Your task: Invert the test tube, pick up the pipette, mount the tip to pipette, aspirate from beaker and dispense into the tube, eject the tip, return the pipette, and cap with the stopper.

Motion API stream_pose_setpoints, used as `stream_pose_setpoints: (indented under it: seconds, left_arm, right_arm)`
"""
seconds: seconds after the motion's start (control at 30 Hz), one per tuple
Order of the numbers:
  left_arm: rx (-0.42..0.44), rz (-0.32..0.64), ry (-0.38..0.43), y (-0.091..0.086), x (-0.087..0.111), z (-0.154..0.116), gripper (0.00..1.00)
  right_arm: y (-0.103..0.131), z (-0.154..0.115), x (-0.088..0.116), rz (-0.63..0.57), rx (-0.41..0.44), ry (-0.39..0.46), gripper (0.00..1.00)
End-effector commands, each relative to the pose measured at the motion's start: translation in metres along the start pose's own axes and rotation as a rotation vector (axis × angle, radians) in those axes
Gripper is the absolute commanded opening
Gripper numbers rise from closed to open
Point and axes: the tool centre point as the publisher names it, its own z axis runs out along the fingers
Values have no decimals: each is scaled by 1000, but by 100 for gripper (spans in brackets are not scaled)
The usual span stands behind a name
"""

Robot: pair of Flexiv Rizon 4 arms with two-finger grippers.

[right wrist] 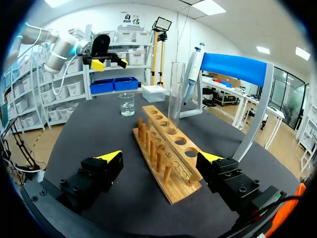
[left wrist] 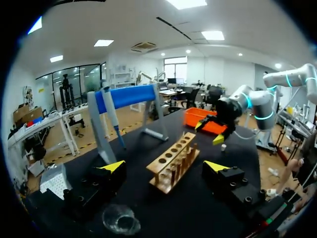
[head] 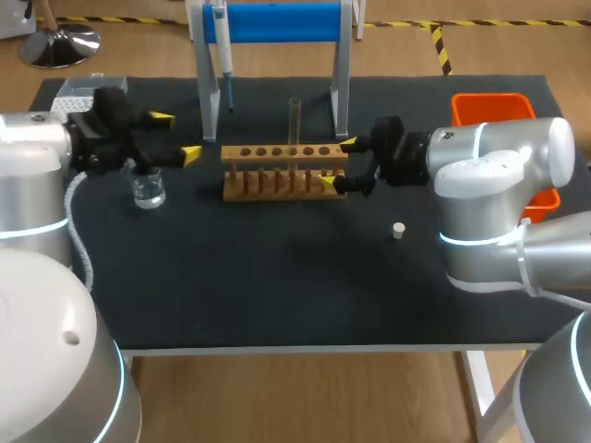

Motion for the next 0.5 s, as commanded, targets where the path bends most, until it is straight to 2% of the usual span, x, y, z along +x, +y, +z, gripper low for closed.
stream_pose_setpoints:
  seconds: [0.03,0.2,0.33,0.5]
  left_arm:
    - [-75,-47,-163,20,-12,-61,100]
    - [-165,-133,-333,50,-44,-101,100]
    - [-197,-167,-431,62,-60,-118,100]
    - [-205,-188,-509,72,-83,-131,100]
  right_arm:
    - [0,-1,0,0,1,2,100]
    - [0,-1,0,0,1,2,100]
    - [0,-1,0,0,1,2,100]
    - [0,-1,0,0,1,2,100]
